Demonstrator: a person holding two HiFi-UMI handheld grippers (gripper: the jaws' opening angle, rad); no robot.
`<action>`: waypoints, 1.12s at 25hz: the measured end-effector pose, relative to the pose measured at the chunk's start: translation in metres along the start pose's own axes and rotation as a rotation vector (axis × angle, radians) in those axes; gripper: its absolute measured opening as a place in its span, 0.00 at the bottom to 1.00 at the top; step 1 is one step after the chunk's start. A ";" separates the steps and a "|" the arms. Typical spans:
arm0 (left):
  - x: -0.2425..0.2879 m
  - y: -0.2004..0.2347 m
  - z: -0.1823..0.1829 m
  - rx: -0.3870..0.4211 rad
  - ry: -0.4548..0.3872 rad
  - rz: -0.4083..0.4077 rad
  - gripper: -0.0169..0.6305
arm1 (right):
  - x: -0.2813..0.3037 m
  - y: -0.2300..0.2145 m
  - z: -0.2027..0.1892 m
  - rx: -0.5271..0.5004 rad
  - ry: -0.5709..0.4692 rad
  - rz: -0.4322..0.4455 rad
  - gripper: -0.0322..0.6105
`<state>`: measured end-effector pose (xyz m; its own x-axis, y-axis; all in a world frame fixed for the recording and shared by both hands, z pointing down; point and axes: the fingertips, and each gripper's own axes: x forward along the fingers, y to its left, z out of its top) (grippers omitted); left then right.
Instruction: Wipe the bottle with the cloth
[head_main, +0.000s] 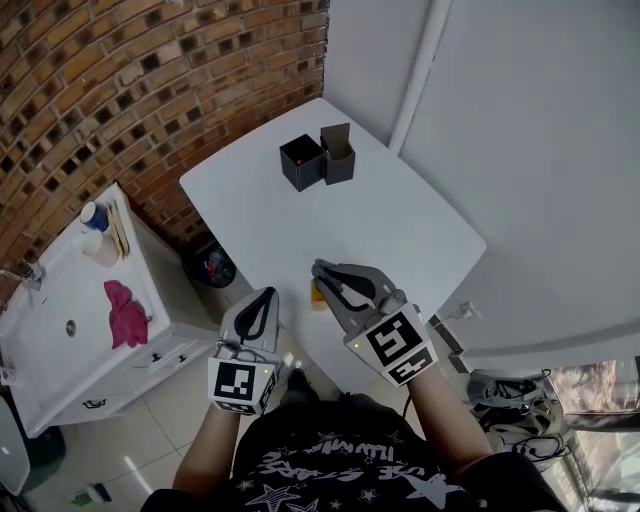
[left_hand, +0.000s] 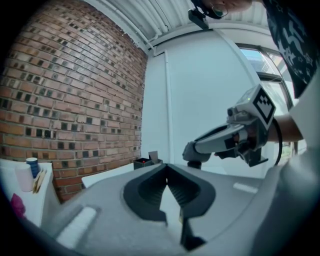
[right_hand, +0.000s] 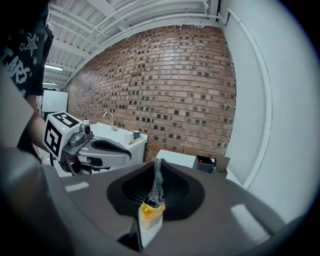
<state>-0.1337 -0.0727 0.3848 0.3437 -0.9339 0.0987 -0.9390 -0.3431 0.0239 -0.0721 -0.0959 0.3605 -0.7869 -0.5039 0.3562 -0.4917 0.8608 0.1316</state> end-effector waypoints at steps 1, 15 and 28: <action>0.001 -0.001 0.000 0.000 0.000 -0.004 0.03 | -0.001 0.000 0.000 -0.001 0.003 0.002 0.11; 0.005 -0.008 -0.002 -0.007 0.008 -0.021 0.03 | -0.017 0.017 -0.005 0.035 0.000 0.047 0.11; -0.006 0.000 -0.006 0.001 0.020 0.031 0.03 | -0.035 0.060 -0.034 -0.271 -0.064 0.088 0.11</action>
<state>-0.1357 -0.0663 0.3902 0.3140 -0.9419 0.1193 -0.9492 -0.3140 0.0200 -0.0613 -0.0242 0.3868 -0.8481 -0.4230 0.3190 -0.3101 0.8846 0.3484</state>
